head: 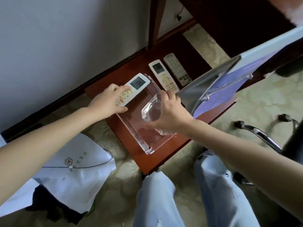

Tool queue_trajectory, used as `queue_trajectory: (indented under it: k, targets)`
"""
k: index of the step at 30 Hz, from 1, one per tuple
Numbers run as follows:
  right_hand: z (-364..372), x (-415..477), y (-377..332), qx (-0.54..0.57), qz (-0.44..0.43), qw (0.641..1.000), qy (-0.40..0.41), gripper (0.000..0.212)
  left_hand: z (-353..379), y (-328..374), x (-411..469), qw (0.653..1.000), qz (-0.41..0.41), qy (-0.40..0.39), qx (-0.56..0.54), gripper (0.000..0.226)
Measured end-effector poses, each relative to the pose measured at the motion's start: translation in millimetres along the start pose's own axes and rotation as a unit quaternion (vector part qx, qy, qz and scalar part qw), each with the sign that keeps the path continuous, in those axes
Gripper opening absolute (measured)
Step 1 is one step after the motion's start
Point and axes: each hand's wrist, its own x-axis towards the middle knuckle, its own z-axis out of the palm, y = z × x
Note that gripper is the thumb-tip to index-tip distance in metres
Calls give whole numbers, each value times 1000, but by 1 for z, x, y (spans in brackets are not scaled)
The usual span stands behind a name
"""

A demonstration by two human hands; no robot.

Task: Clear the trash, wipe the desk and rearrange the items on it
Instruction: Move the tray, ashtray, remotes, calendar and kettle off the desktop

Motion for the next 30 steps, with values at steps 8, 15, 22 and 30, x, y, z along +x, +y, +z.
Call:
queue_trajectory:
  k: [8, 15, 22, 30]
  targets:
    - [65, 49, 19, -4, 65, 996, 54, 116, 30, -19, 32, 1000, 31, -2, 2, 76]
    - [92, 62, 10, -31, 73, 993, 91, 117, 32, -22, 30, 999, 43, -1, -17, 74]
    - [77, 50, 19, -66, 33, 996, 45, 93, 20, -15, 28, 999, 42, -26, 5, 68]
    - [-5, 11, 6, -143, -121, 976, 108, 28, -56, 32, -6, 994, 72, 17, 85, 31]
